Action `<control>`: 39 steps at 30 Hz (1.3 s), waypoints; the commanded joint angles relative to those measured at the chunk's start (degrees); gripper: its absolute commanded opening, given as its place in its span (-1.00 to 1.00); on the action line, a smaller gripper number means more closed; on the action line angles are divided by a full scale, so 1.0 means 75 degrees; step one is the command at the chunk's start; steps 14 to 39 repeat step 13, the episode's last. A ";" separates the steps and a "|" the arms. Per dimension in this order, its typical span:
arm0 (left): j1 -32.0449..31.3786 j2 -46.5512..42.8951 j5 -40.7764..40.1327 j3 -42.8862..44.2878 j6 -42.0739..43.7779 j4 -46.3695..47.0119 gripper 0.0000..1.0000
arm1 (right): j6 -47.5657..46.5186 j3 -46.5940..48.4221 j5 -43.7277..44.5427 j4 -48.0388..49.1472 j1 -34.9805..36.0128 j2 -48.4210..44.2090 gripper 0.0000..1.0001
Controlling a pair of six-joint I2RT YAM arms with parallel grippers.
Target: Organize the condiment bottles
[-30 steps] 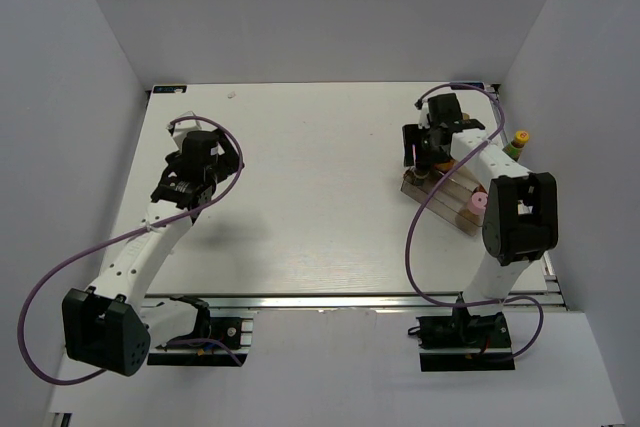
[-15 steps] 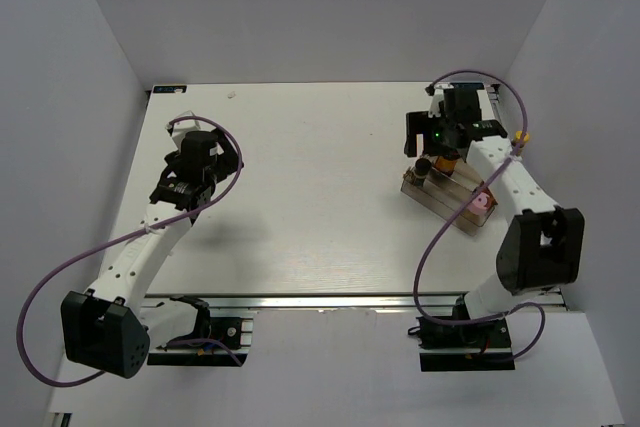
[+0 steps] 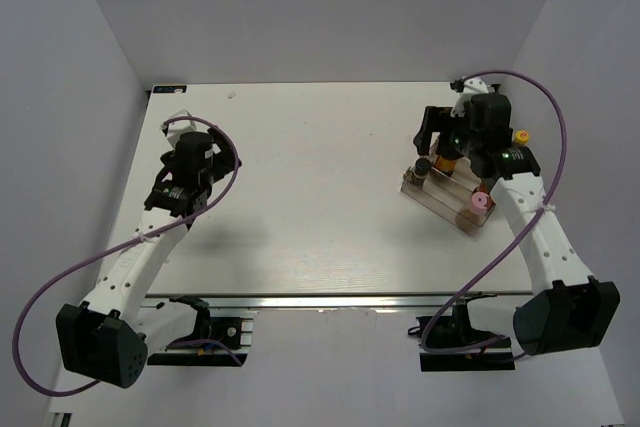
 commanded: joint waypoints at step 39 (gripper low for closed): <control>-0.0015 -0.0494 0.0067 0.0215 -0.0218 -0.0142 0.96 | 0.0821 -0.1402 -0.1231 0.1459 -0.0029 -0.1551 0.79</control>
